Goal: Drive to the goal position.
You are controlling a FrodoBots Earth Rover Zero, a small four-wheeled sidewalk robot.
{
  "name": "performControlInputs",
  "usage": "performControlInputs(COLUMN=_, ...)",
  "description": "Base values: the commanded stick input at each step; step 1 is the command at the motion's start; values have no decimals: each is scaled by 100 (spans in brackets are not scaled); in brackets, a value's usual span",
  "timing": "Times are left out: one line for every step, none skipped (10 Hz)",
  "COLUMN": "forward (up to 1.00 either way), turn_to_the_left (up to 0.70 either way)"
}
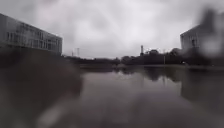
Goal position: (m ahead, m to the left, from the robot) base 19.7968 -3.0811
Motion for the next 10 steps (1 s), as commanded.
performControlInputs(forward=70, turn_to_the_left=0)
performControlInputs(forward=70, turn_to_the_left=0)
performControlInputs(forward=70, turn_to_the_left=0)
performControlInputs(forward=70, turn_to_the_left=0)
performControlInputs(forward=70, turn_to_the_left=0)
performControlInputs(forward=70, turn_to_the_left=0)
performControlInputs(forward=70, turn_to_the_left=0)
performControlInputs(forward=70, turn_to_the_left=0)
performControlInputs(forward=70, turn_to_the_left=0)
performControlInputs(forward=70, turn_to_the_left=0)
